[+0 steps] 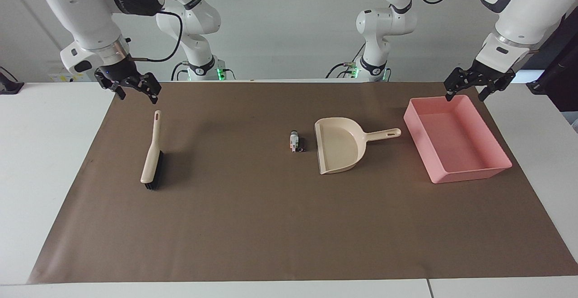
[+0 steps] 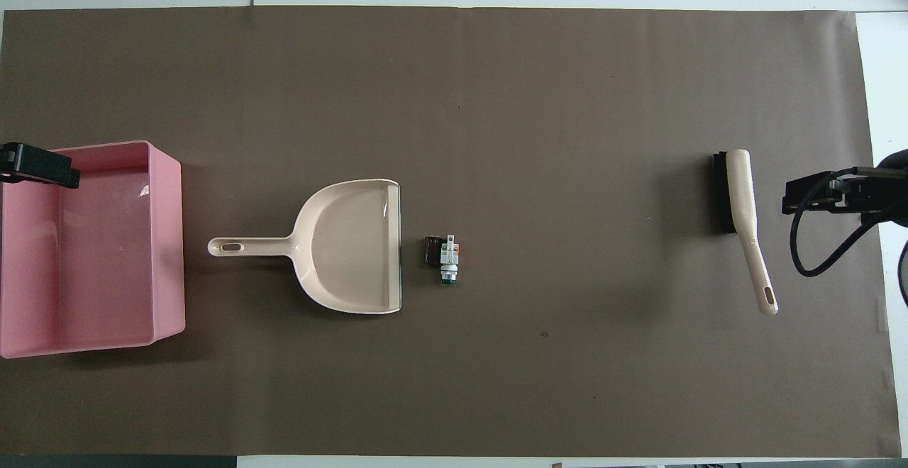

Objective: Clean e-waste and dump in bin

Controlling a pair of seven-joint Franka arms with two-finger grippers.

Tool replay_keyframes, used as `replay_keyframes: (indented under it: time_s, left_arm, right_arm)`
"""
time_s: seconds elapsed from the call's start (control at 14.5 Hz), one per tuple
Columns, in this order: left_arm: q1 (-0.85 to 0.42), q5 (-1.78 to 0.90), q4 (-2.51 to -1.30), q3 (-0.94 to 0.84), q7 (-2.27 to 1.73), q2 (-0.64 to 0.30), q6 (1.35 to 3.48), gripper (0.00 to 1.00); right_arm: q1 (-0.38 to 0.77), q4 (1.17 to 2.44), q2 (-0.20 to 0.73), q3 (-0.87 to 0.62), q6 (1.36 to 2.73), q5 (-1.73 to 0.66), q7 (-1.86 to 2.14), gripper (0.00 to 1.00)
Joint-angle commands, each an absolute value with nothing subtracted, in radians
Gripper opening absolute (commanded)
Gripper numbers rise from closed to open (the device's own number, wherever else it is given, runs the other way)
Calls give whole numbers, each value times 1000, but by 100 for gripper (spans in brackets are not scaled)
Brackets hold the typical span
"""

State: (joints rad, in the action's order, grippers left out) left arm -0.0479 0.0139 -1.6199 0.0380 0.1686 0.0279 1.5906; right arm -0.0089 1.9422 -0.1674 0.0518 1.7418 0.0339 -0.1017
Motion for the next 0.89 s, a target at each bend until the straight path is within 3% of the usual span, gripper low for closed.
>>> replay_keyframes:
  time_s: [0.0,0.48,0.83]
  left_arm:
    - [-60,25,-1643,40,340,29,1630,98]
    - [-173,20,-1801,35,904,37,1744,97]
    - [-238,25,-1962,37,1254,32,1893,97]
  right_arm:
    - [-58,2206,-276,44,1929,18,-14,100]
    - [-130,2399,-157,44,2239,17,69,100]
    - [-143,2454,-135,44,2290,14,104,100]
